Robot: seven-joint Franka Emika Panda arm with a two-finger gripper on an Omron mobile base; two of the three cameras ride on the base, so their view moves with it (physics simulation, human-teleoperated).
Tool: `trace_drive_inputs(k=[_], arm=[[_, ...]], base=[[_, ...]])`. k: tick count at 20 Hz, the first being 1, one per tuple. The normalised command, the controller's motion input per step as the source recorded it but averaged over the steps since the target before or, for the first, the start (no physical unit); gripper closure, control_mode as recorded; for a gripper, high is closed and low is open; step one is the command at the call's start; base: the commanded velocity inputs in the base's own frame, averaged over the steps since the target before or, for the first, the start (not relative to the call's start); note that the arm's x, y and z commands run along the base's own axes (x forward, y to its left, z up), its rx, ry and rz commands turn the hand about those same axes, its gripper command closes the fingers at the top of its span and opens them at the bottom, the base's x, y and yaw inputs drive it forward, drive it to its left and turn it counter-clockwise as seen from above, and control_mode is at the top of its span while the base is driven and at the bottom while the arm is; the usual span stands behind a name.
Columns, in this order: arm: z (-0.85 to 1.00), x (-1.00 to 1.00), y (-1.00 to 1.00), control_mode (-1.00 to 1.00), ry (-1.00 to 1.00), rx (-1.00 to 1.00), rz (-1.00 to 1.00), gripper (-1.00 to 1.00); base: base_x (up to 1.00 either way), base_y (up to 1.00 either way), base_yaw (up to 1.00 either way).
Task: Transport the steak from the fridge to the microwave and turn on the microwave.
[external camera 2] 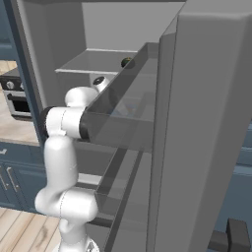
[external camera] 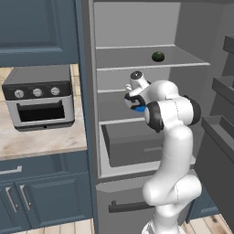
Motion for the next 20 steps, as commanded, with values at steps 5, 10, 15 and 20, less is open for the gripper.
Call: trace_drive_inputs(k=[5, 10, 15, 20], arm=[[0.12, -0.58, -0.01, -1.0, -0.18, 0.0, 0.0, 1.0], [0.1, -0.62, -0.01, -1.0, -0.18, 0.0, 0.03, 1.0], [0.34, -0.73, -0.07, -1.0, -0.1, 0.0, 0.05, 1.0], [0.85, -0.63, -0.01, -1.0, 0.01, 0.0, 0.02, 1.0]], base=[[0.0, 0.0, 0.0], [0.0, 0.0, 0.0], [0.0, 0.0, 0.0], [0.0, 0.0, 0.0]])
